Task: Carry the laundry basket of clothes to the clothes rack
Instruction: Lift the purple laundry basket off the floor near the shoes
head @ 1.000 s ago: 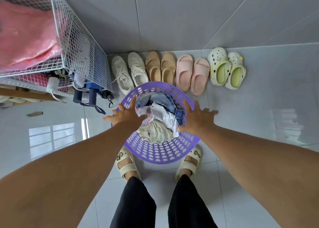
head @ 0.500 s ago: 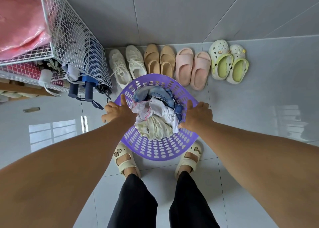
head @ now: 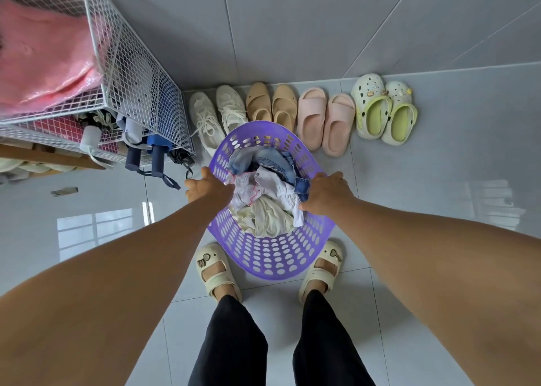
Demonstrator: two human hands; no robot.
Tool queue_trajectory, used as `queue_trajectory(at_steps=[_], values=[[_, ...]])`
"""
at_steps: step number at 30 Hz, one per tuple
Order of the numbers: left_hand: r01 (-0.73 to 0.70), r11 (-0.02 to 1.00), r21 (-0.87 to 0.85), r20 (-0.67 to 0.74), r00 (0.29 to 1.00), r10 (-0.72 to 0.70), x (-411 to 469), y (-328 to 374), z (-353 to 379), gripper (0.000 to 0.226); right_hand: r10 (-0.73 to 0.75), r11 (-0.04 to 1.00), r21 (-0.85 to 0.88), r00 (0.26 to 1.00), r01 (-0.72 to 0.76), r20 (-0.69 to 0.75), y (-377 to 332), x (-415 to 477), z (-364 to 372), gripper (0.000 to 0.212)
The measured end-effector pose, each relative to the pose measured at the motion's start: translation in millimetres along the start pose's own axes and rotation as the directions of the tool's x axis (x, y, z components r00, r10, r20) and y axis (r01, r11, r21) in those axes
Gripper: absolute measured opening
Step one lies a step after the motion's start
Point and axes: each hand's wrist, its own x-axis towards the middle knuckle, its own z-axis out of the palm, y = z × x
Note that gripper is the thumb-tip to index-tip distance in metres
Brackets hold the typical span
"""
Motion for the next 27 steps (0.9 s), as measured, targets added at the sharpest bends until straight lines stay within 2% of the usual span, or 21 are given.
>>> queue_trajectory(at_steps=[13,22,27], values=[[-0.069,0.991,-0.113,-0.031,0.997,0.066,-83.5,17.1,-80.7,0.067,0.002,0.998,0.066,0.999,0.0,-0.038,12.3,-72.5,-80.0,0.073],[-0.102,0.954,-0.282,-0.039,0.995,0.095,-156.9,30.2,-136.2,0.067,-0.001,0.993,0.12,0.995,0.013,-0.099,28.5,-140.5,-128.2,0.083],[-0.137,0.916,-0.378,-0.054,0.991,0.126,-201.0,44.3,-166.2,0.066,0.001,0.984,0.177,0.99,0.025,-0.144,43.9,-184.0,-156.2,0.076]])
